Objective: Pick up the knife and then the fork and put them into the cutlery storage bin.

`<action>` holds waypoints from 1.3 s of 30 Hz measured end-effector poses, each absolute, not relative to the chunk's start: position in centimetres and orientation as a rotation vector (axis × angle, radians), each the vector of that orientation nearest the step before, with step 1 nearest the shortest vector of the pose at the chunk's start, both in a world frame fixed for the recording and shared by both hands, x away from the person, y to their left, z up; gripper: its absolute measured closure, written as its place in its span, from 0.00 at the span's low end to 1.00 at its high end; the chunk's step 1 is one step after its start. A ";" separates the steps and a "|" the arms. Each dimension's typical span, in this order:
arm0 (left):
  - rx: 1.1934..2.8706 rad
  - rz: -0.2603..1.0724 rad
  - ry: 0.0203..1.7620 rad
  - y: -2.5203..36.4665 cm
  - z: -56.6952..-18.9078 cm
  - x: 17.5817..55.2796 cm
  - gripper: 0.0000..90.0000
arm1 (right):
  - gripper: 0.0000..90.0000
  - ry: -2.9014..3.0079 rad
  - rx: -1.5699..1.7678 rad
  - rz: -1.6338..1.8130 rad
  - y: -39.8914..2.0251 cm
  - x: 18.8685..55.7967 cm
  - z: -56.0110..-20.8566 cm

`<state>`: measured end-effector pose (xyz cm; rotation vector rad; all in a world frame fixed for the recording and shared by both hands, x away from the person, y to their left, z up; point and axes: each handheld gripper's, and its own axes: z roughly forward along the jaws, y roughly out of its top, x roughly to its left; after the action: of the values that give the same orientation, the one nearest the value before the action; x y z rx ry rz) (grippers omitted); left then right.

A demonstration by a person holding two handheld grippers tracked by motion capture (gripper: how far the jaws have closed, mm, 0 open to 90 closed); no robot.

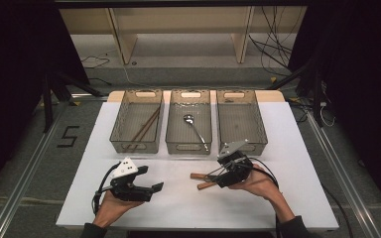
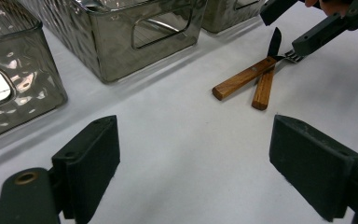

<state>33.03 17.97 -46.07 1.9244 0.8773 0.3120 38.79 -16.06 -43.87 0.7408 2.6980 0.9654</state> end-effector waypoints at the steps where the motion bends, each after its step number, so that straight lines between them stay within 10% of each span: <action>1: 1.925 0.315 0.876 18.0 -46.1 33.0 0.18 | 0.35 2.702 0.740 0.955 -16.1 38.8 -44.0; 39: 1.943 0.315 0.871 18.0 -46.5 32.7 0.17 | 0.78 2.826 0.708 0.784 -15.4 40.0 -46.3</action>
<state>32.74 18.03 -46.51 1.9432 0.8708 0.3152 40.00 -15.43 -46.32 0.7081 2.8255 0.7842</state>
